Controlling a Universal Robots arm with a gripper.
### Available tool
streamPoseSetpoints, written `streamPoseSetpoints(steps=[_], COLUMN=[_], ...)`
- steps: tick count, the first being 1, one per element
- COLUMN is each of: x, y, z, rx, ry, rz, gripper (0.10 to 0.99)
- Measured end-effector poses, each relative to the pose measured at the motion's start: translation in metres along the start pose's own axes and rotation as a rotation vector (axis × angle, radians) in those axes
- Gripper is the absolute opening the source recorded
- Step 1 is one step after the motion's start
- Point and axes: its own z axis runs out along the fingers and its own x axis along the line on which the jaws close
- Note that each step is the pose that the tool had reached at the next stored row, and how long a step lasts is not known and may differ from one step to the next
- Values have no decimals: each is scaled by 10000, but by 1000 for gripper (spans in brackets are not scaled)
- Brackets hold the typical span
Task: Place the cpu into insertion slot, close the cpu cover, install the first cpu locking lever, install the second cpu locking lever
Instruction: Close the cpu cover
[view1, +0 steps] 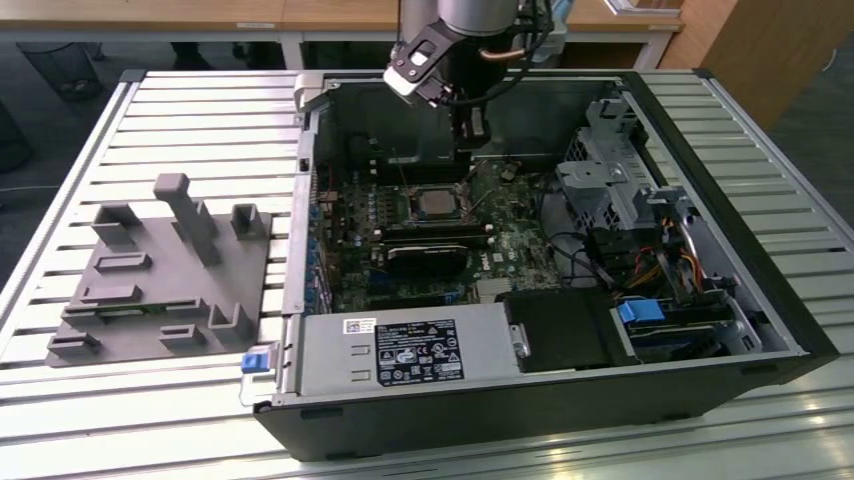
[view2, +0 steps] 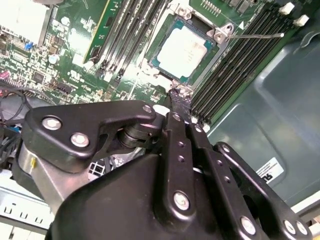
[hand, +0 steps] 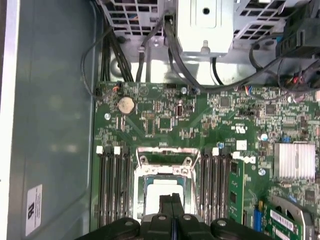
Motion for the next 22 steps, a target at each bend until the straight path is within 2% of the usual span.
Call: streamPoseSetpoints(steps=[3, 6, 22], x=[0, 0, -1], y=[7, 24, 233], z=[-36, -38, -32], rx=[1, -1, 7], ry=[2, 5, 1], rz=[1, 0, 0], gripper=[106, 106, 106])
